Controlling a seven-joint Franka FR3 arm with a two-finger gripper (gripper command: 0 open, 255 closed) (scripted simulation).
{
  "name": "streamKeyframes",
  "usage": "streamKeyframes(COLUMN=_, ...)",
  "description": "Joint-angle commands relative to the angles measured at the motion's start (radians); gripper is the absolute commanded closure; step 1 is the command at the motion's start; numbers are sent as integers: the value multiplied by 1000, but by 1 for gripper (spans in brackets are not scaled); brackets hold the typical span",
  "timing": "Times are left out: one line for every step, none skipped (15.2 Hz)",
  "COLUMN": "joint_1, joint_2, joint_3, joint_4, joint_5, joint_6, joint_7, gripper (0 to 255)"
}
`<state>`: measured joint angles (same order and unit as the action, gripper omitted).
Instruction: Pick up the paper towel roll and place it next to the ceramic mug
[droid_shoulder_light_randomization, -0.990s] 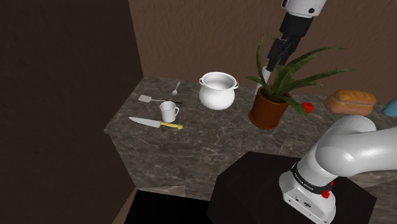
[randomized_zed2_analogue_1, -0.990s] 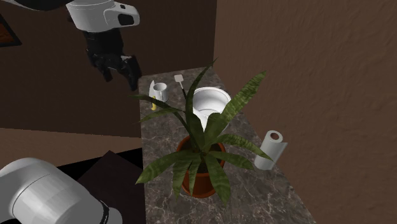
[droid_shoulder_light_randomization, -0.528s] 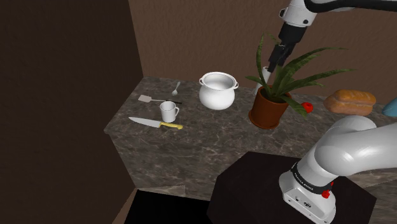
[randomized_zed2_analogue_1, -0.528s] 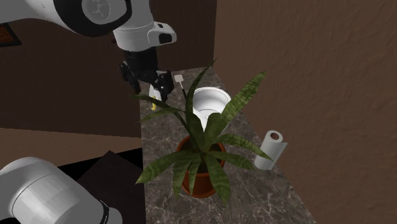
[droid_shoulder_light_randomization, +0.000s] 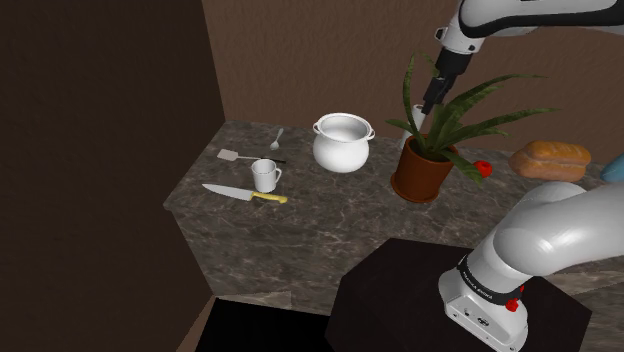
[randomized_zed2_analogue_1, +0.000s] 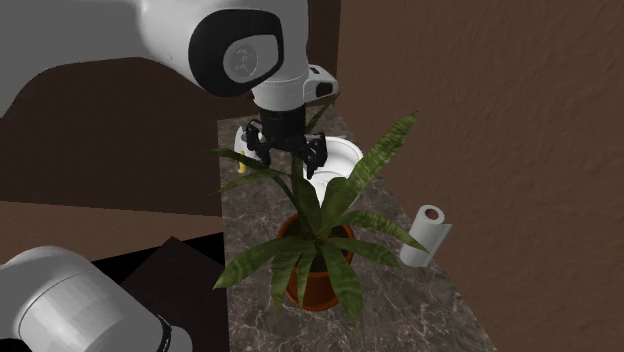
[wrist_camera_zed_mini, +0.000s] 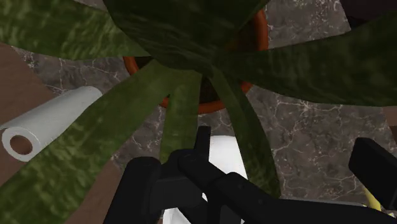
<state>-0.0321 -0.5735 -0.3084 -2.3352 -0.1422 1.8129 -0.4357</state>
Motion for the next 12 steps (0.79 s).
streamKeyframes(joint_1=-1, joint_2=54, joint_3=-41, joint_4=16, joint_5=-10, joint_6=45, joint_7=-54, gripper=0)
streamKeyframes(joint_1=0, joint_2=83, joint_3=-61, joint_4=27, joint_5=-11, joint_6=65, joint_7=-80, gripper=0)
streamKeyframes(joint_1=1, joint_2=113, joint_3=-81, joint_4=40, joint_5=-11, joint_6=85, joint_7=-106, gripper=0)
streamKeyframes(joint_1=2, joint_2=145, joint_3=-101, joint_4=54, joint_5=-9, joint_6=105, joint_7=-134, gripper=0)
streamKeyframes(joint_1=4, joint_2=177, joint_3=-121, joint_4=70, joint_5=-6, joint_6=124, joint_7=-161, gripper=0)
streamKeyframes(joint_1=6, joint_2=210, joint_3=-140, joint_4=87, joint_5=0, joint_6=143, joint_7=-190, gripper=0)
streamKeyframes(joint_1=8, joint_2=245, joint_3=-159, joint_4=105, joint_5=8, joint_6=161, joint_7=-219, gripper=0)
streamKeyframes(joint_1=10, joint_2=281, joint_3=-178, joint_4=124, joint_5=19, joint_6=178, joint_7=-249, gripper=0)
streamKeyframes(joint_1=12, joint_2=317, joint_3=-197, joint_4=145, joint_5=32, joint_6=194, joint_7=-280, gripper=0)
streamKeyframes(joint_1=14, joint_2=355, joint_3=-215, joint_4=167, joint_5=47, joint_6=209, joint_7=-311, gripper=0)
streamKeyframes(joint_1=16, joint_2=394, joint_3=-232, joint_4=191, joint_5=65, joint_6=223, joint_7=-344, gripper=0)
streamKeyframes(joint_1=16, joint_2=435, joint_3=-248, joint_4=216, joint_5=86, joint_6=236, joint_7=-378, gripper=0)
